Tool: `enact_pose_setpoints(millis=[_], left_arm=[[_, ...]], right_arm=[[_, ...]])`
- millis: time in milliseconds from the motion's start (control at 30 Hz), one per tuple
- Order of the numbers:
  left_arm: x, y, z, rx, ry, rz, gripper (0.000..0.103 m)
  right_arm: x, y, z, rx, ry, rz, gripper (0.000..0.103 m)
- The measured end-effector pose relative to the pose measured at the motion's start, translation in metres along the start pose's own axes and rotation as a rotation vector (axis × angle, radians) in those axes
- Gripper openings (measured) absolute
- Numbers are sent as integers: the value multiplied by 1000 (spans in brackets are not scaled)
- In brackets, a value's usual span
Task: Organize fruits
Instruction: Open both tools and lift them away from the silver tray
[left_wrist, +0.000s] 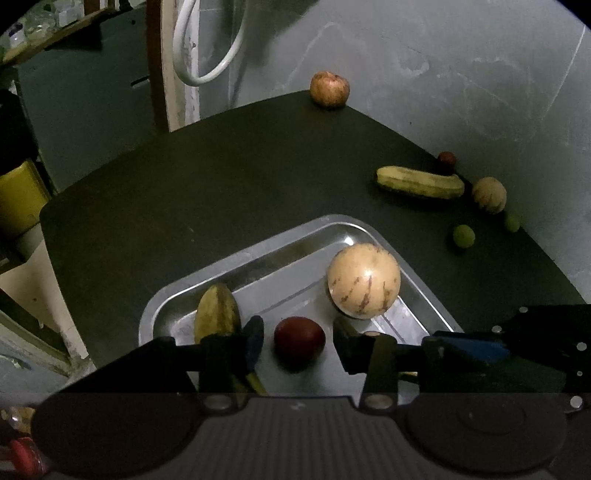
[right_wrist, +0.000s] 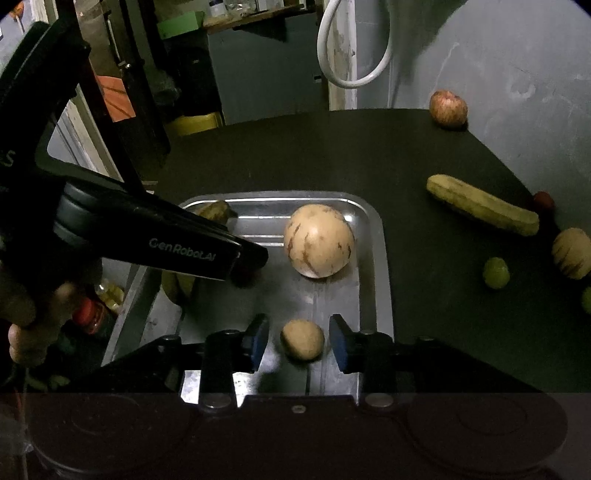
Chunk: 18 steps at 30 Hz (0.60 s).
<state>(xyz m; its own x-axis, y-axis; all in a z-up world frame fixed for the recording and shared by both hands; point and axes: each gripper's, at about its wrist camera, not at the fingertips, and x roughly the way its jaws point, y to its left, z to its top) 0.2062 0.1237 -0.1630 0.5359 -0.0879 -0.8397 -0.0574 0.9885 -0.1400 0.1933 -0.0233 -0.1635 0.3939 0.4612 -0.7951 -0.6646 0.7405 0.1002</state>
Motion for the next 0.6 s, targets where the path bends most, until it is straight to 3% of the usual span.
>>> enact_pose_setpoints(millis=[200, 333, 367, 500, 600], left_arm=[[-12, -4, 6, -8, -32, 13, 56], [-27, -7, 10, -31, -69, 17, 75], [-31, -8, 11, -41, -79, 18, 82], [-52, -14, 11, -78, -133, 24, 96], [-68, -25, 8, -77, -166, 30, 99]], right_arm=[[-16, -1, 4, -3, -29, -4, 48], [-38, -5, 7, 4, -70, -11, 56], [-44, -5, 8, 6, -82, -12, 62], [-77, -10, 7, 12, -134, -17, 92], [-104, -14, 0, 9, -166, -6, 98]])
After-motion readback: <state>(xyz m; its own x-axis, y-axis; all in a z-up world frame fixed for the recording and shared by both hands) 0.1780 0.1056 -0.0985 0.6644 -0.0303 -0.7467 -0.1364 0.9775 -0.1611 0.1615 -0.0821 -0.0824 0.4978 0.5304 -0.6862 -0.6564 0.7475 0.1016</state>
